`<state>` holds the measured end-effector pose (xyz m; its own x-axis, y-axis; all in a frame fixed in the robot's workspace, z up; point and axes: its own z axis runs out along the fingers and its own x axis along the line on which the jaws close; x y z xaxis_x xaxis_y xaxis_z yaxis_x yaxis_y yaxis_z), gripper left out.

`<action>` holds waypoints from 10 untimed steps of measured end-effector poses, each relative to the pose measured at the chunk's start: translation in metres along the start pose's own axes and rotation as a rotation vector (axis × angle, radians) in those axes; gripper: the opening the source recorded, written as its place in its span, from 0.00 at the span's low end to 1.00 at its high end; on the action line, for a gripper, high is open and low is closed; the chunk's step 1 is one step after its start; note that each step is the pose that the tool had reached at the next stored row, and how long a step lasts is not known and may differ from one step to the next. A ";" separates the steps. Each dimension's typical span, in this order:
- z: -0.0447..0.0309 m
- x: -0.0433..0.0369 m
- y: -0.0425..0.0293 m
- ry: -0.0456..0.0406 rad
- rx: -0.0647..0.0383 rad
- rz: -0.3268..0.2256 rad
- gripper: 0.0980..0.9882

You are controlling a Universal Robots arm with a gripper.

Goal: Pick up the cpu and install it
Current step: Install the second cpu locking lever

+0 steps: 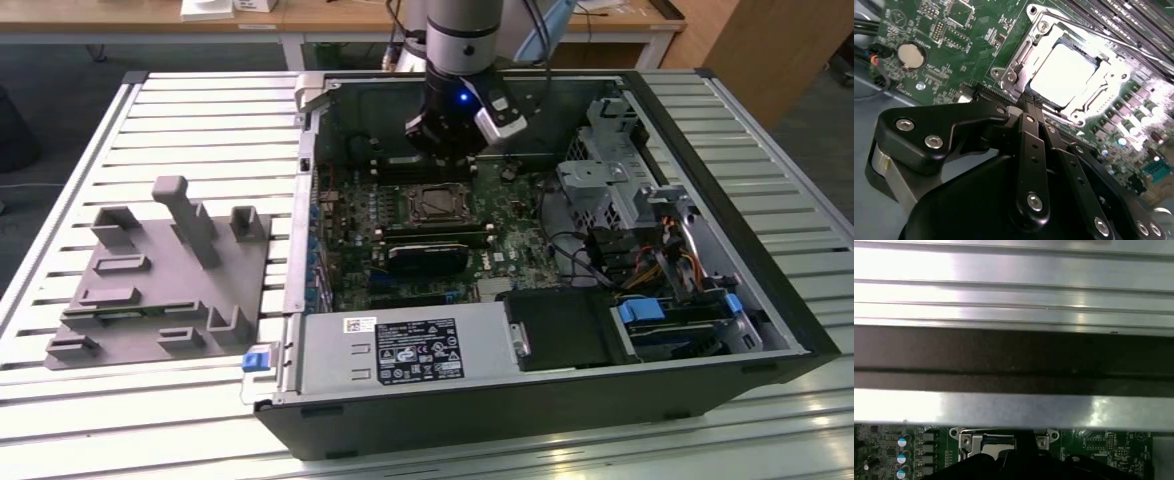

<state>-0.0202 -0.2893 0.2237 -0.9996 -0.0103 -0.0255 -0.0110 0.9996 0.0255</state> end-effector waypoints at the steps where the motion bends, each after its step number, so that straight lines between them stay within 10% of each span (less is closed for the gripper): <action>1: -0.0030 -0.0001 0.0001 -0.0001 0.000 0.000 0.01; 10: -0.0191 -0.0006 0.0001 -0.0002 0.005 0.000 0.01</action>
<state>-0.0201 -0.2897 0.2428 -0.9996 -0.0107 -0.0256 -0.0112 0.9997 0.0204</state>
